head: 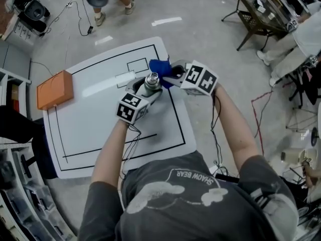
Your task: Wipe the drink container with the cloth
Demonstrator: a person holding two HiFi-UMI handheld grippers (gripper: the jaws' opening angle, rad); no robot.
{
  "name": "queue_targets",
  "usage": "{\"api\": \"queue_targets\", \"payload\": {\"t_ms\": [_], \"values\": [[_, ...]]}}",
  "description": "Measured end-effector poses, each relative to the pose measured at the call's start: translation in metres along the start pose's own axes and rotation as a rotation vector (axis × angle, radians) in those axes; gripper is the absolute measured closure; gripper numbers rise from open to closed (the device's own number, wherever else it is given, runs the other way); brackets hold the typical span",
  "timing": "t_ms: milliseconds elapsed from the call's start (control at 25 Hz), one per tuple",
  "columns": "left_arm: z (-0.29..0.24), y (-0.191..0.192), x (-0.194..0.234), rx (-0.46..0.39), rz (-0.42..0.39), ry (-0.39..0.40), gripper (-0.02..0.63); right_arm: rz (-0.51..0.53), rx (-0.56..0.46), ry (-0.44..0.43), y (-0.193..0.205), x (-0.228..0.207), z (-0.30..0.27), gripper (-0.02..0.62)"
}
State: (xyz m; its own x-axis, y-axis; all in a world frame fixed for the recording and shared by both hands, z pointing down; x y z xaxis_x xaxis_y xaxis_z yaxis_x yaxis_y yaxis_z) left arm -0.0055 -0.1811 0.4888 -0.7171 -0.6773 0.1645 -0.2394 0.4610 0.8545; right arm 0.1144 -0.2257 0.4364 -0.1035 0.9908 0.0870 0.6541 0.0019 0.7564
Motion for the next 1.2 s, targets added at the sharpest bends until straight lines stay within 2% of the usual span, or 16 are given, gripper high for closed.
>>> {"api": "queue_targets", "payload": {"t_ms": [280, 480, 600, 720, 920, 1080, 1200], "values": [[0.000, -0.003, 0.016, 0.073, -0.182, 0.296, 0.272, 0.092, 0.031, -0.185, -0.005, -0.011, -0.018, 0.554], [-0.002, -0.008, 0.025, 0.155, -0.288, 0.455, 0.271, 0.112, 0.111, -0.218, 0.005, -0.017, -0.038, 0.554], [-0.004, -0.011, 0.027, 0.174, -0.324, 0.511, 0.270, 0.077, 0.118, -0.233, 0.014, -0.022, -0.045, 0.554], [-0.003, -0.010, 0.029, 0.153, -0.321, 0.526, 0.270, 0.059, 0.160, -0.249, 0.026, -0.019, -0.055, 0.554], [-0.002, -0.007, 0.030, 0.108, -0.292, 0.502, 0.270, 0.094, 0.271, -0.230, 0.046, -0.009, -0.072, 0.554], [0.001, -0.002, 0.032, 0.070, -0.198, 0.465, 0.270, 0.089, 0.284, -0.211, 0.048, -0.008, -0.076, 0.554], [0.005, 0.002, 0.032, 0.031, -0.146, 0.397, 0.270, 0.058, 0.278, -0.186, 0.050, -0.007, -0.076, 0.554]]}}
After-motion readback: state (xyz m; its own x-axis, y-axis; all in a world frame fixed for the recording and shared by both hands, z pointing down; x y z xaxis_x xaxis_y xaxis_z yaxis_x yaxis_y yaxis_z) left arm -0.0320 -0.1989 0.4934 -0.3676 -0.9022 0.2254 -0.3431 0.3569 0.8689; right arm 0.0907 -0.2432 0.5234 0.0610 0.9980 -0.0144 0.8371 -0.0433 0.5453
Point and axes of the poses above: the fingertips, and each gripper's own axes: z backward along the fingers, x to its left, y out of its underside, the point moved 7 cm from there along z, backward along the fingers, and after that the axes turned 3 degrees about z, right-handed, at the moved point
